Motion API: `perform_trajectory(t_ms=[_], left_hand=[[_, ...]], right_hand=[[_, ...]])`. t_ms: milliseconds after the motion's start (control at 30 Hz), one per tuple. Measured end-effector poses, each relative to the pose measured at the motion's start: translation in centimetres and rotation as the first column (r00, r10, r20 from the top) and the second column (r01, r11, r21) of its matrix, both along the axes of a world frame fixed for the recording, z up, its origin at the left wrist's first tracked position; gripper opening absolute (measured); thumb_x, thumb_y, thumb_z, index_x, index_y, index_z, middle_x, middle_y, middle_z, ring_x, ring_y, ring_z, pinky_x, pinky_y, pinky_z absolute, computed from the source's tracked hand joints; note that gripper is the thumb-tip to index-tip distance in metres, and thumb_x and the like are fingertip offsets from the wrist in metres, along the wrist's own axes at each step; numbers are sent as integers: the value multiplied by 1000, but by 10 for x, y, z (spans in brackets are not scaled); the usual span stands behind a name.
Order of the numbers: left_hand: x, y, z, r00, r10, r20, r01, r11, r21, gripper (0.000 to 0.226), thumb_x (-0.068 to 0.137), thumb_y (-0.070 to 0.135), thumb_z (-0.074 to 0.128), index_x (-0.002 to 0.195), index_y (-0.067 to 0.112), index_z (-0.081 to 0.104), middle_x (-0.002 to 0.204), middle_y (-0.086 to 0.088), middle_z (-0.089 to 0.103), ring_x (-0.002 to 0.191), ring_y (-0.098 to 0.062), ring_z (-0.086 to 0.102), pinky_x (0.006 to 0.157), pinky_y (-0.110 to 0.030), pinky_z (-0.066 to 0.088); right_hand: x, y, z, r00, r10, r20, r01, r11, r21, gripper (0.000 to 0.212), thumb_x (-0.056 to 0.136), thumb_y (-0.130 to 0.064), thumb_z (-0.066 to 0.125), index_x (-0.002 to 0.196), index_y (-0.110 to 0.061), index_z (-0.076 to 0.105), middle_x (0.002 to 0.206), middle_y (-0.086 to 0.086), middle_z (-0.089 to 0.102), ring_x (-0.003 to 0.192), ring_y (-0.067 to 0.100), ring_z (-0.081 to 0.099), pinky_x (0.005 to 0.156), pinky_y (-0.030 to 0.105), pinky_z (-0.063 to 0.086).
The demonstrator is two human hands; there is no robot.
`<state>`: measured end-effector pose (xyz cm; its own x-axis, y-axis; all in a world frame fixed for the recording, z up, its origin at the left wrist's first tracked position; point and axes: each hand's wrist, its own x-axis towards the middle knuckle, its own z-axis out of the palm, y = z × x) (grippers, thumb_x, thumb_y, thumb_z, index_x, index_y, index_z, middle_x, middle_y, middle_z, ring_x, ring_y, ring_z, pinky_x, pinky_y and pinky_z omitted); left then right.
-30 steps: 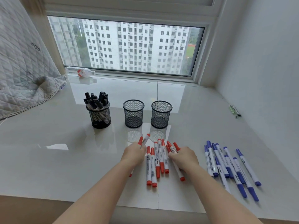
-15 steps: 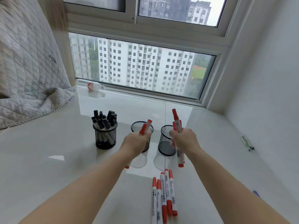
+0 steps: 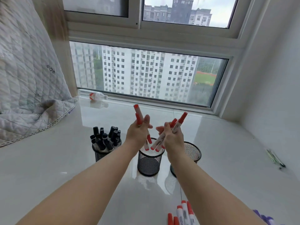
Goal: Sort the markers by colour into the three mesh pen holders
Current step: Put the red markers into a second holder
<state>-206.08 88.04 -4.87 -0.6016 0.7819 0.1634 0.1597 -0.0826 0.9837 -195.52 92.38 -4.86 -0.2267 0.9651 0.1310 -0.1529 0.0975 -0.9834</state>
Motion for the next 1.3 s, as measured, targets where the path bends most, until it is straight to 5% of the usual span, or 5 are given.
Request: perform_trajectory(t_ms=[433,700,900,1067,1300], left_hand=[[-3,13,-53,998,-44,-35,38,986,-164,29,89,47,52,71,30,65,92,1,64,94,-21,58,81,-32,42],[4,7,-60,997,25,-69,-36,985,-171,33,88,42,55,114,24,48,118,-5,58,103,-18,55,87,-29,42],[27,-31,-44,957,61,-282,-99,987,-123,60,95,39,41,147,22,16,154,2,19,141,-14,19,113,-27,13],[70,-77,-38,893,180,-413,-187,982,22,49,91,21,50,137,17,34,136,-3,35,122,-14,39,98,-16,24],[119,-125,-71,929,-89,-359,-55,927,-371,44,86,26,55,127,20,42,123,0,47,89,-6,54,82,-27,42]], right_hand=[[-17,6,-49,973,-21,231,14,999,29,13,93,-28,52,84,-22,59,75,-15,65,64,-5,59,63,19,38],[-14,2,-41,983,61,172,-49,996,-75,23,85,-13,61,104,-24,54,103,-5,62,97,12,58,85,24,44],[18,-22,-13,879,-53,475,-65,971,228,54,89,-10,46,140,-17,32,146,0,37,133,17,35,99,20,23],[77,-54,-11,840,-110,532,-54,957,284,28,88,-9,50,115,-15,56,113,-1,58,99,9,49,85,18,32],[152,-78,-46,682,-16,732,-41,997,60,17,88,-16,52,101,-15,64,100,1,63,89,14,52,78,23,36]])
